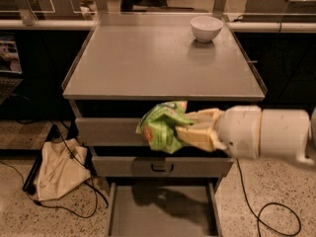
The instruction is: Place green rice chip bag into bottom drawer
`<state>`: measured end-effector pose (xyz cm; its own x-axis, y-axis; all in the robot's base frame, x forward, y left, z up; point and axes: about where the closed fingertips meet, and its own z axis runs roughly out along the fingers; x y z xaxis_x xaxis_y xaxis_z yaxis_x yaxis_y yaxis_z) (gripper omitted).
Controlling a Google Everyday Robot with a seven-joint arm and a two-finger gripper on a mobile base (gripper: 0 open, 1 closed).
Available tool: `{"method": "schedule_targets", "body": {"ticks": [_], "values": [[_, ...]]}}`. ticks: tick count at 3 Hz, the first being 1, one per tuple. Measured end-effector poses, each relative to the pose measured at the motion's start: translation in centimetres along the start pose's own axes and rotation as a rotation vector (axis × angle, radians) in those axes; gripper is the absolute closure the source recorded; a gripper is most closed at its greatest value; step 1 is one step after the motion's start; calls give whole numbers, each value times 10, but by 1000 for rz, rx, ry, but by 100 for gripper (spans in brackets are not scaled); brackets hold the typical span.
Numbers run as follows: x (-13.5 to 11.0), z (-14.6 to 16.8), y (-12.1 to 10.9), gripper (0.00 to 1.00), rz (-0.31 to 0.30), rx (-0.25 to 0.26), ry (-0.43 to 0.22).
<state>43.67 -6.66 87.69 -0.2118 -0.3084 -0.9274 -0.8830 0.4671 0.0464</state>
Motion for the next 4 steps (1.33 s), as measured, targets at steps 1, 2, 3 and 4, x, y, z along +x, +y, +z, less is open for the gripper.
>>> {"method": "schedule_targets", "body": {"ticks": [1, 2, 3, 4], "values": [[50, 5, 14, 100, 13, 64, 7], [115, 8, 15, 100, 48, 163, 50], [185, 11, 1, 100, 122, 272, 113], [188, 14, 2, 100, 121, 268, 106]]}}
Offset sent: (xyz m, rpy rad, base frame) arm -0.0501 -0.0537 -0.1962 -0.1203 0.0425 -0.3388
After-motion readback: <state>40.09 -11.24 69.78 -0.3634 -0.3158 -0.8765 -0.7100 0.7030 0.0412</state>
